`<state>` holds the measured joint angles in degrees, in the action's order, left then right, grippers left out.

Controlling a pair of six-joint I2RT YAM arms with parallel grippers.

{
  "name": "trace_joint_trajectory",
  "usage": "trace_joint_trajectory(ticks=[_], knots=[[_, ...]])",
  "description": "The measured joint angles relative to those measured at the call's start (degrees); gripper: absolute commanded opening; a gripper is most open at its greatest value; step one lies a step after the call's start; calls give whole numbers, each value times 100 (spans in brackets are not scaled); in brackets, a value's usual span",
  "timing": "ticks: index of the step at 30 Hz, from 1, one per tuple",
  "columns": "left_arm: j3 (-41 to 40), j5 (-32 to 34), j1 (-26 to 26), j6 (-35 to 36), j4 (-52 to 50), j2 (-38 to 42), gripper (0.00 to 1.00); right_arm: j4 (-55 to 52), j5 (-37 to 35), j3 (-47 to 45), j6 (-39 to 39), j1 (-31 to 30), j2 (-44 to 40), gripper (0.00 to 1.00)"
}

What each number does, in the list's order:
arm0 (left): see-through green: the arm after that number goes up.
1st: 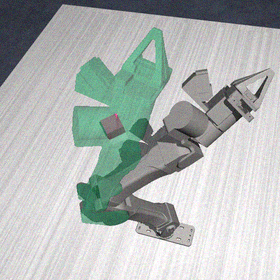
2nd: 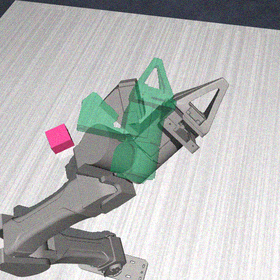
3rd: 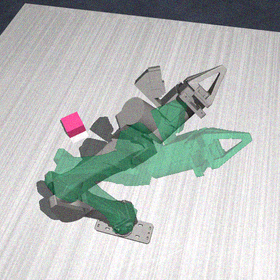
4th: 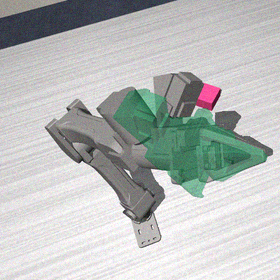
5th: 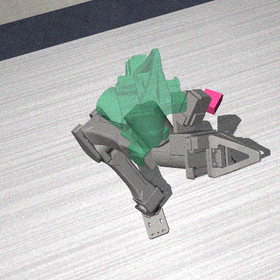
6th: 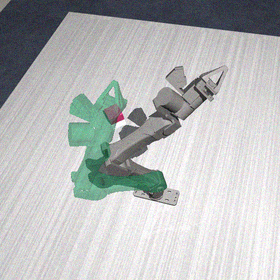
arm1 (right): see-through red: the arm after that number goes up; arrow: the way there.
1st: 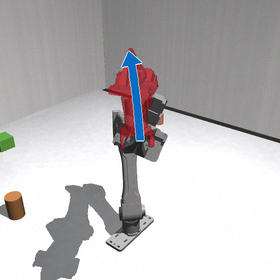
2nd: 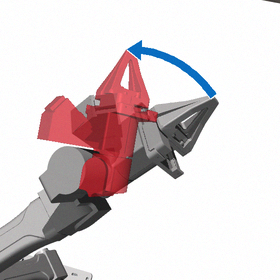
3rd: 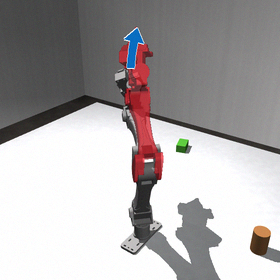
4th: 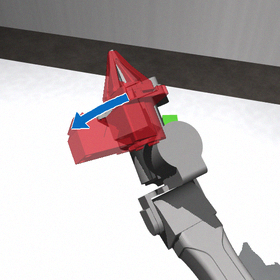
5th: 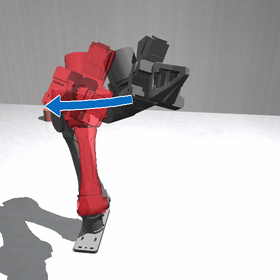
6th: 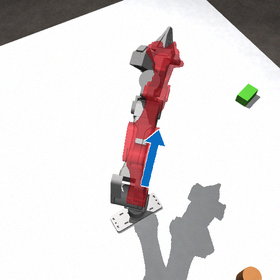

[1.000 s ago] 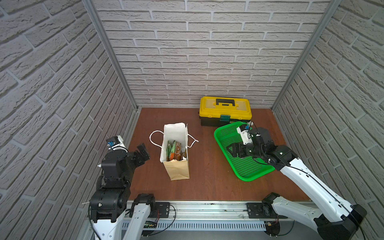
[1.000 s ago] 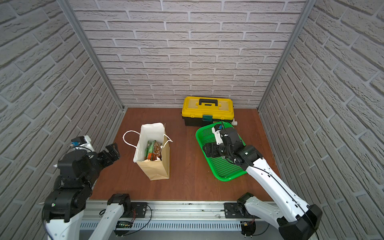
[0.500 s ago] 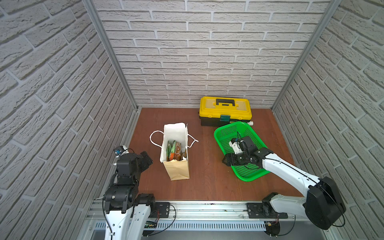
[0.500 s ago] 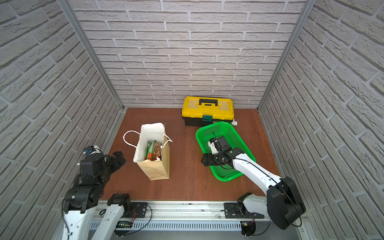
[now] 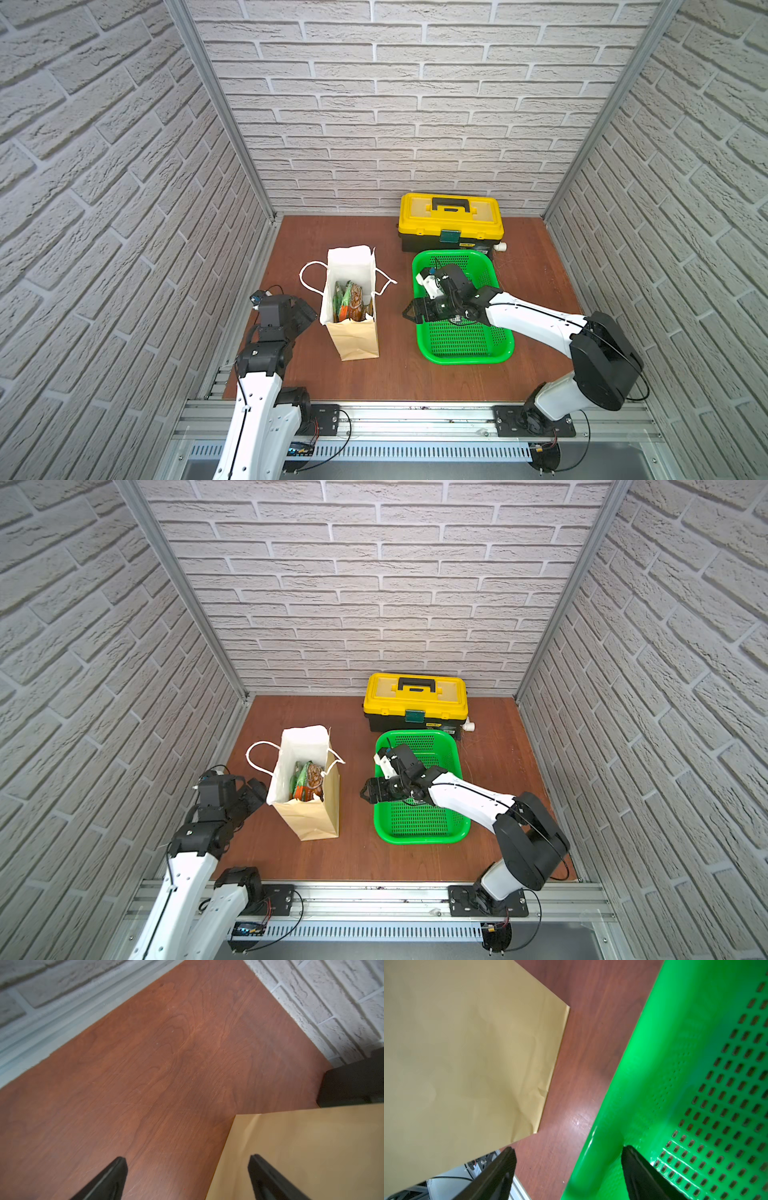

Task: Place the condiment packets inside the bag
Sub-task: Adjust the storage box at the center of the board, then adjust the paper bag at the center of the board.

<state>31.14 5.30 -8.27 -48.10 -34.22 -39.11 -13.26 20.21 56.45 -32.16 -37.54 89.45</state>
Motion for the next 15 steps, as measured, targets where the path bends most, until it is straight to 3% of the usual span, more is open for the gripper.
trace_joint_trajectory(ticks=[7,10,15], knots=[[-214,-573,37,-164,1115,-1217,91,-160,-431,479,-28,-94,-142,87],[-391,-691,256,-275,1530,-1447,91,-608,-874,492,26,24,-756,99],[-555,-721,791,-463,1923,-1886,90,-1167,-1753,487,291,555,-2225,100]])
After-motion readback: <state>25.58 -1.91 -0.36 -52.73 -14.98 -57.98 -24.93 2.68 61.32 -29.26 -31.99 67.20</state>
